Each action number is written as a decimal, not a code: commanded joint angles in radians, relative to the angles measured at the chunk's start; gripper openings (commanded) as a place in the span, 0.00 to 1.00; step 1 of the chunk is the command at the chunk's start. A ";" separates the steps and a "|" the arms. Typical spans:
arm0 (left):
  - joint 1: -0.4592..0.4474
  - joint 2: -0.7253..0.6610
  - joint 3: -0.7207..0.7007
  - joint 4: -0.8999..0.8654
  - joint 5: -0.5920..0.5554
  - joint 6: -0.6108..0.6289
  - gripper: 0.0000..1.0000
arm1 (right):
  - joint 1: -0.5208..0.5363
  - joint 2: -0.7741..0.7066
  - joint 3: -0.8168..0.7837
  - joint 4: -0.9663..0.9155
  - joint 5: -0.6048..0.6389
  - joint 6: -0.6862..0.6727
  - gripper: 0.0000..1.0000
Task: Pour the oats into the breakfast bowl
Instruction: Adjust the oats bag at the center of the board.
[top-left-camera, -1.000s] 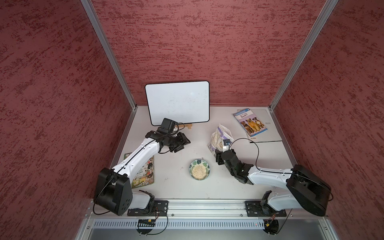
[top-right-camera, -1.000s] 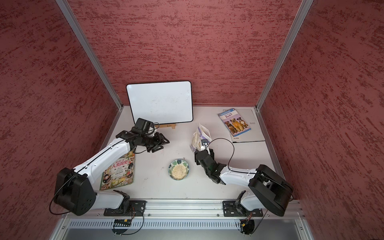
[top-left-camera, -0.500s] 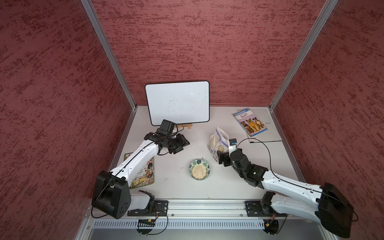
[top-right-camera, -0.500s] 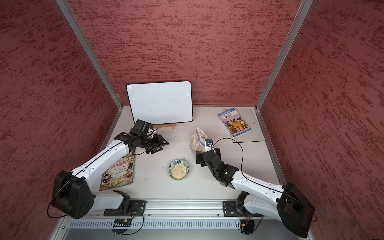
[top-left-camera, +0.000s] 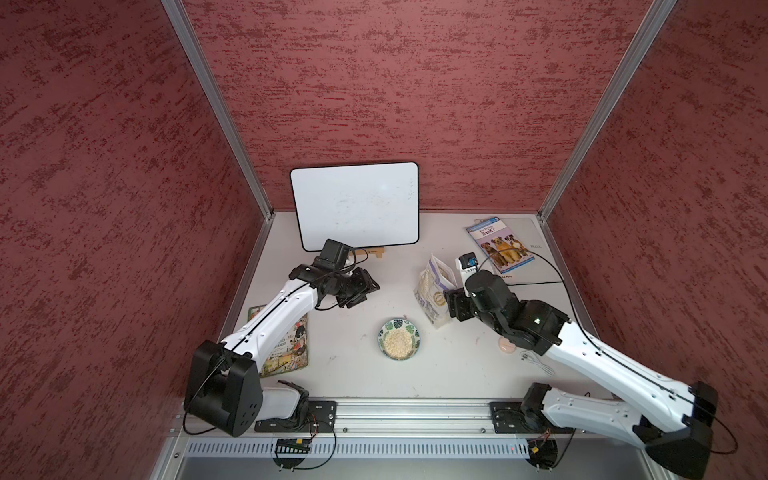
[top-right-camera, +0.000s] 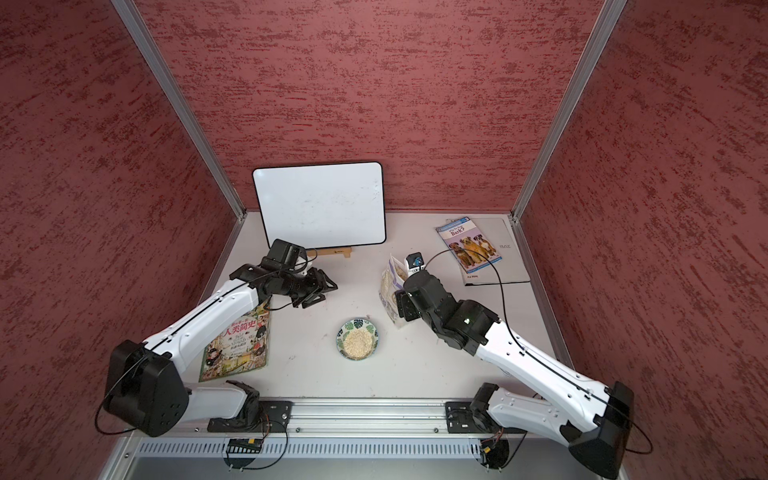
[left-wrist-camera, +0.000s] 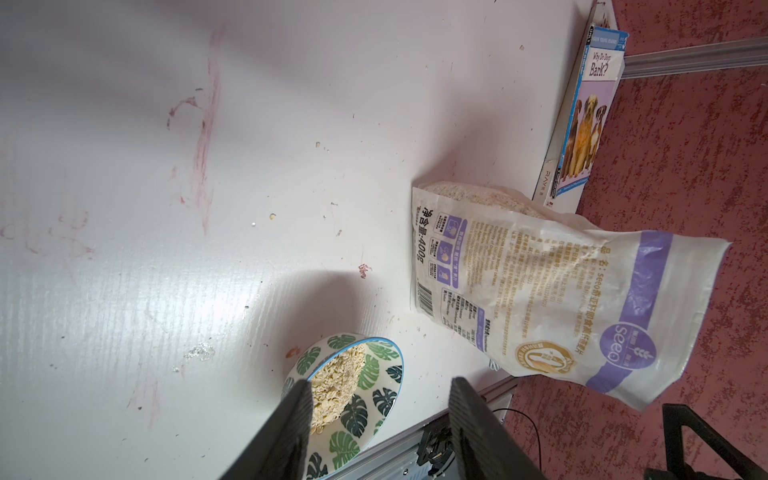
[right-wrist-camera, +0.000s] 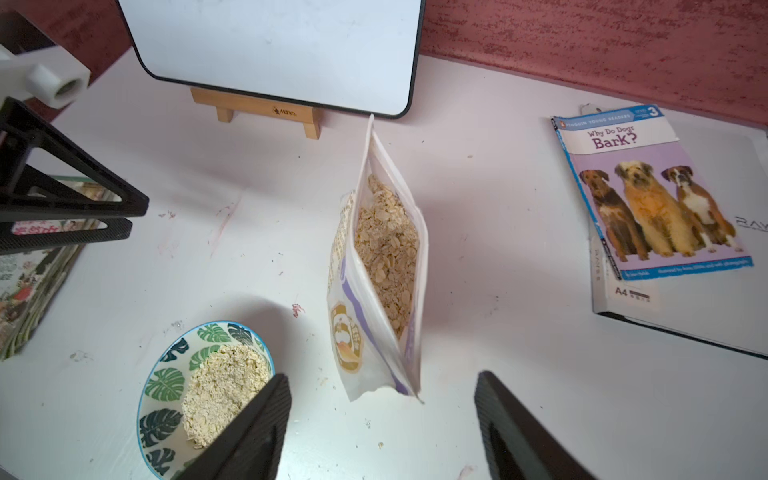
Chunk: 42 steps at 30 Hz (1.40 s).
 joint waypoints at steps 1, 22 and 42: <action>0.001 0.011 0.027 -0.011 -0.010 0.028 0.56 | -0.006 0.057 0.053 -0.164 -0.015 -0.060 0.64; -0.009 0.022 0.034 0.005 -0.002 0.020 0.56 | -0.030 0.176 0.134 -0.103 0.012 -0.196 0.44; -0.017 0.034 0.062 0.006 -0.004 0.013 0.55 | -0.106 0.297 0.413 -0.043 -0.077 -0.362 0.00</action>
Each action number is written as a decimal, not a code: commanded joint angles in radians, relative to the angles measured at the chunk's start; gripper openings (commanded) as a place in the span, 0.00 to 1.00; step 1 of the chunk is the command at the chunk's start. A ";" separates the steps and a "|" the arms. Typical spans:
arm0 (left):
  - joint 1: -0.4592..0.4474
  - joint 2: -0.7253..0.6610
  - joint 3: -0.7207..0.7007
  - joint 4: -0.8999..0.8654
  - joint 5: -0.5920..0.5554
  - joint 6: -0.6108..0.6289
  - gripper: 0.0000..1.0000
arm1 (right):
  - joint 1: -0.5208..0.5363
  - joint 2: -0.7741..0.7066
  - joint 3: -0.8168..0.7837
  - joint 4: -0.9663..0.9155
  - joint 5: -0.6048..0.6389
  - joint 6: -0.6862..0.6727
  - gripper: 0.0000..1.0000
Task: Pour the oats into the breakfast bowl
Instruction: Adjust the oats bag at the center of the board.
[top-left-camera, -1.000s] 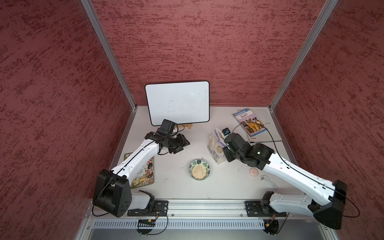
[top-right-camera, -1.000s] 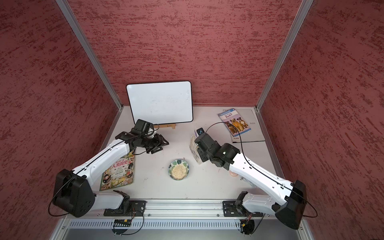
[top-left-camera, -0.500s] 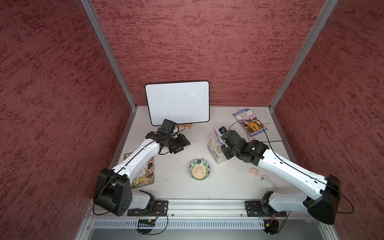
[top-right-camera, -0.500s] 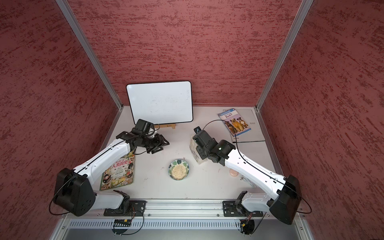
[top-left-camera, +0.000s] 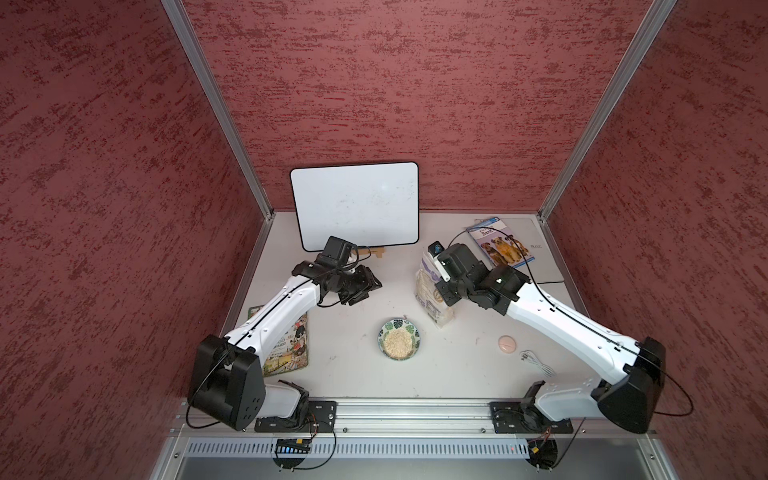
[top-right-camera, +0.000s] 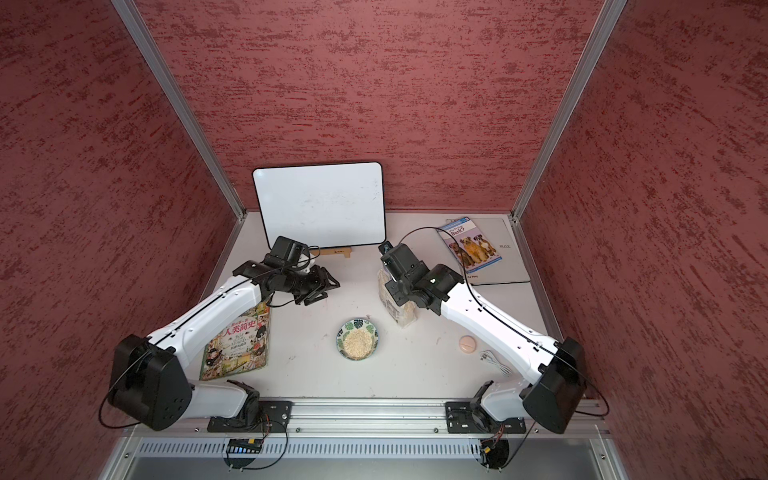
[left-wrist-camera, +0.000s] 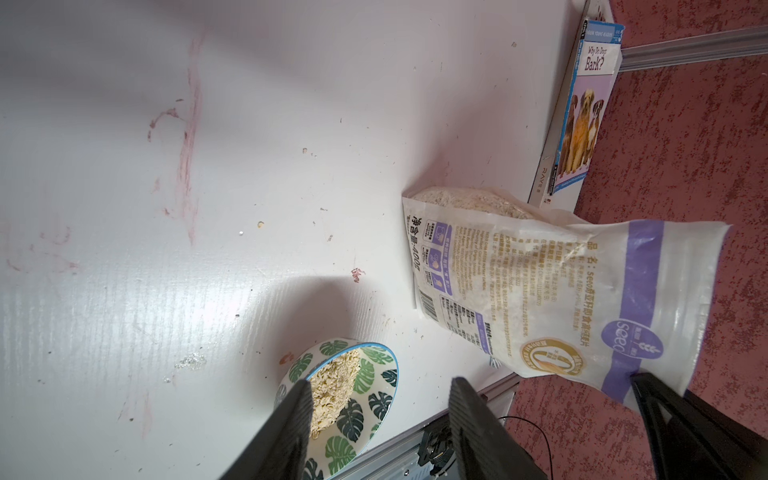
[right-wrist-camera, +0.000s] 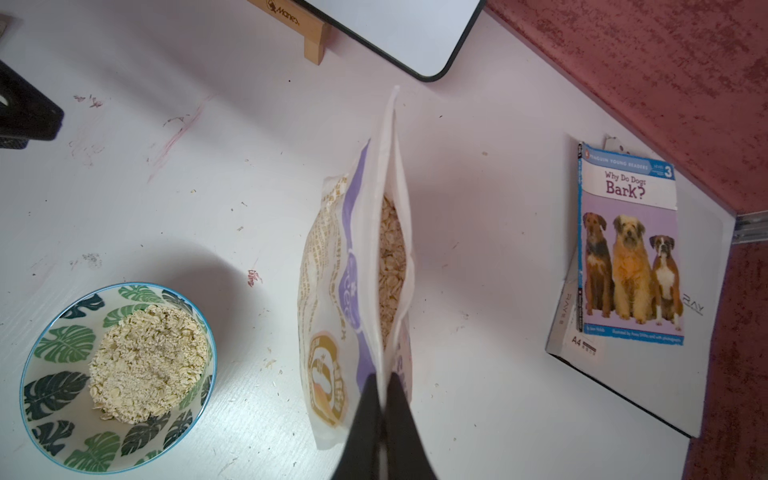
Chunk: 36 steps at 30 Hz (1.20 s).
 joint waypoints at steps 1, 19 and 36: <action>-0.005 0.006 0.025 0.009 -0.005 0.000 0.55 | -0.021 0.001 0.155 0.095 0.003 -0.061 0.00; -0.017 0.004 0.012 0.029 -0.013 -0.026 0.56 | -0.041 -0.014 0.015 0.068 -0.159 0.046 0.00; -0.060 0.031 0.083 0.008 -0.039 -0.024 0.56 | -0.136 0.041 0.301 -0.407 -0.329 0.151 0.53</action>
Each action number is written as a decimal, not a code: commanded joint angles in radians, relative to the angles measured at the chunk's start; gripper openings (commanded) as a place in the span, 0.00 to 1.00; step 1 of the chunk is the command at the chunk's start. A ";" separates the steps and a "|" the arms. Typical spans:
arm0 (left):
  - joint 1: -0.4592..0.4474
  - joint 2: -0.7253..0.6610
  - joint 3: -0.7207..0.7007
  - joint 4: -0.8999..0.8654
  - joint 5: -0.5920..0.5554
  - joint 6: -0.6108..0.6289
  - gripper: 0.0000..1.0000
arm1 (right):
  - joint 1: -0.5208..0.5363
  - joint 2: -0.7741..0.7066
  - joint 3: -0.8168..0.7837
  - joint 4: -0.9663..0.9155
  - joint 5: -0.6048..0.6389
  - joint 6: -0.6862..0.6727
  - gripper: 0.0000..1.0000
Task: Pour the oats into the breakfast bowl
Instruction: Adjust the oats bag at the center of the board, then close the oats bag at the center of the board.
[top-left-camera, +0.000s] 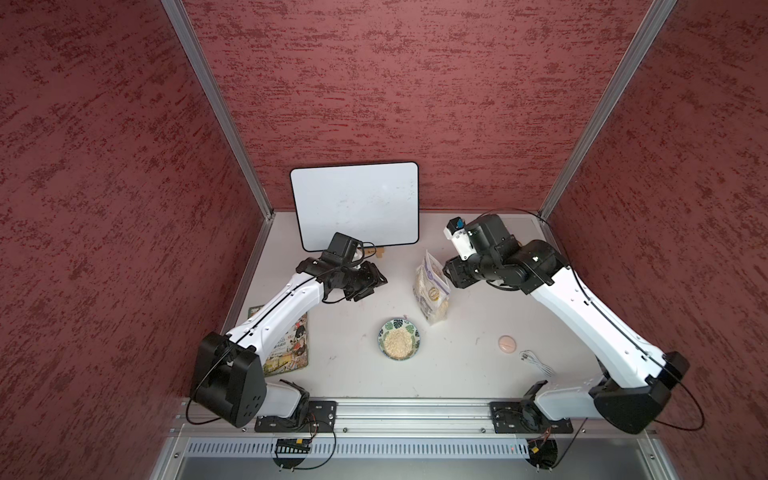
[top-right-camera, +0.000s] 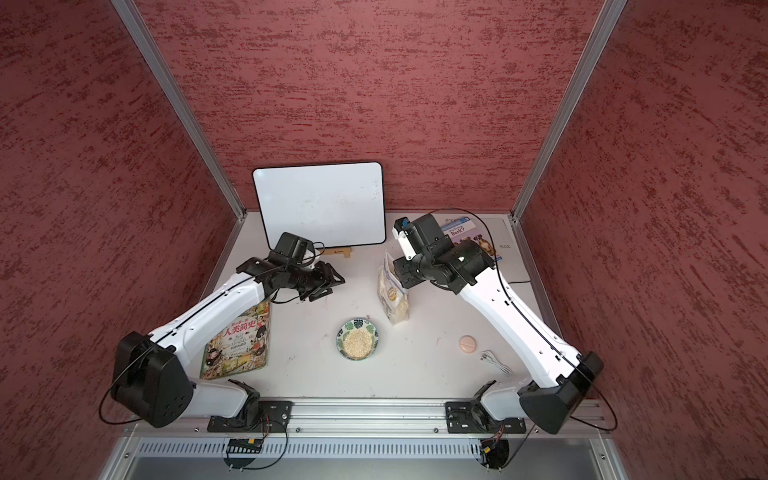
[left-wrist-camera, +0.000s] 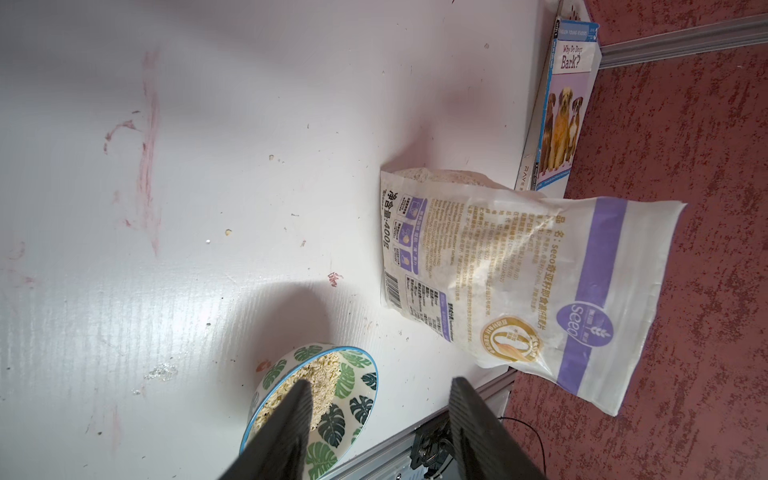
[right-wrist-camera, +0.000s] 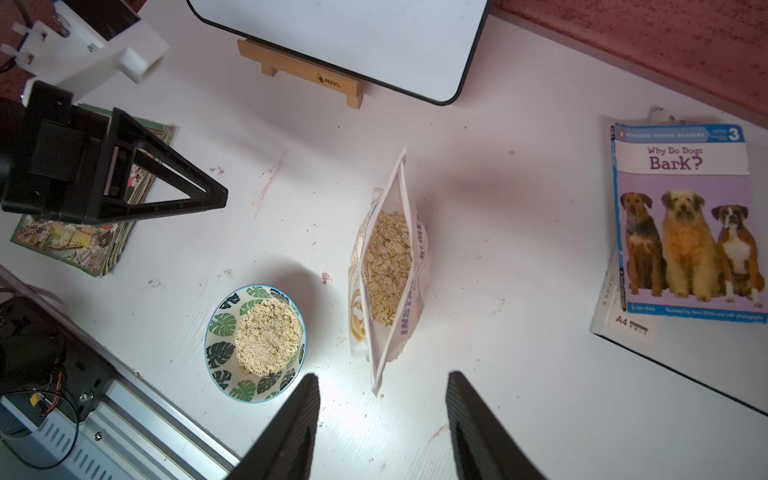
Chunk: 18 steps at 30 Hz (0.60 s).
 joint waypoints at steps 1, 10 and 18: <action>-0.017 0.014 0.030 -0.001 -0.020 -0.003 0.56 | -0.009 0.047 0.008 -0.140 -0.059 0.040 0.54; -0.045 0.045 0.068 0.002 -0.023 -0.007 0.56 | -0.007 0.094 -0.011 -0.104 -0.105 0.044 0.58; -0.068 0.076 0.079 0.071 0.008 -0.018 0.57 | -0.007 0.174 -0.010 -0.066 -0.042 0.034 0.46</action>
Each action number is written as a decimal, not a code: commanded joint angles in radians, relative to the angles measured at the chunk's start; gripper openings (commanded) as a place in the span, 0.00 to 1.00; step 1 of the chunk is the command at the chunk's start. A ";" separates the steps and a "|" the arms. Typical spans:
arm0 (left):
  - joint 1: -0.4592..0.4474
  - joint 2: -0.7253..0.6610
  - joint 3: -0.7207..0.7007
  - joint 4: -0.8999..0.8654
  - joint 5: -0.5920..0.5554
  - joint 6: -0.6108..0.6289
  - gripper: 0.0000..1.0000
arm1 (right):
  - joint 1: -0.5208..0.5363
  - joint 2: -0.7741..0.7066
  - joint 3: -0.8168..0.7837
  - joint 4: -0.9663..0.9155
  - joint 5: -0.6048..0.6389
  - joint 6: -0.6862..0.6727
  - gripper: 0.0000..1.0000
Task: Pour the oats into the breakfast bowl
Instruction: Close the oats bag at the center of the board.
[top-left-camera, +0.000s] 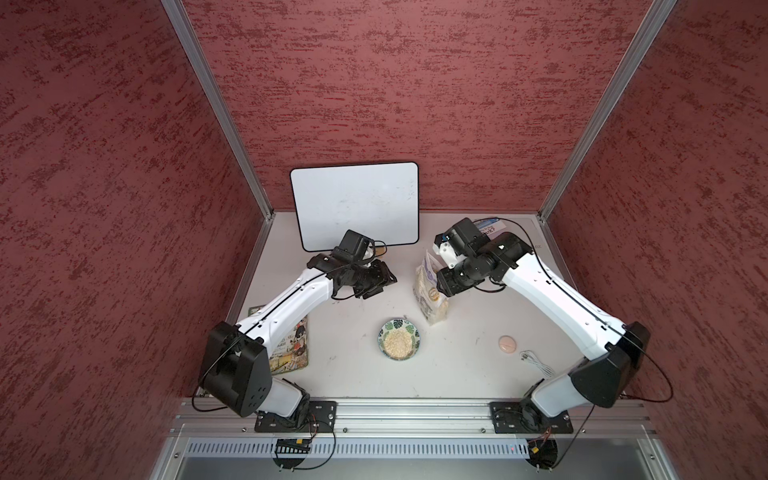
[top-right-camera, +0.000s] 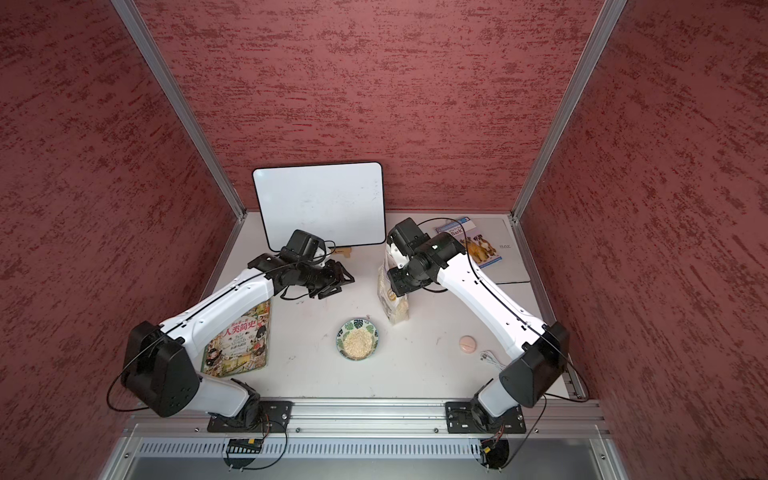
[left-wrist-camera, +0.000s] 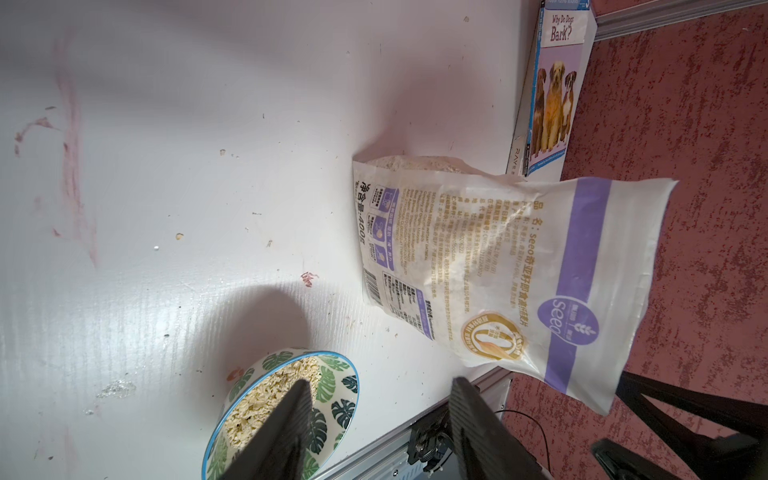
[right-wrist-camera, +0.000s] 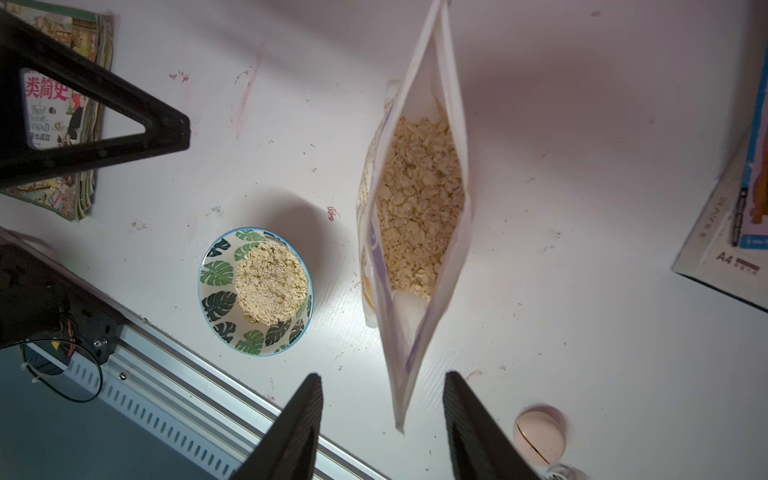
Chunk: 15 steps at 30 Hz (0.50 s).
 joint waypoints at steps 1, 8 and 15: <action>-0.008 0.016 0.021 0.056 0.014 -0.006 0.57 | -0.003 0.017 0.002 0.027 0.044 -0.004 0.46; -0.013 0.050 0.018 0.079 0.035 -0.001 0.58 | -0.003 0.051 0.017 0.033 0.088 -0.016 0.34; -0.016 0.060 0.018 0.086 0.032 -0.009 0.58 | -0.003 0.057 0.016 0.039 0.090 -0.018 0.22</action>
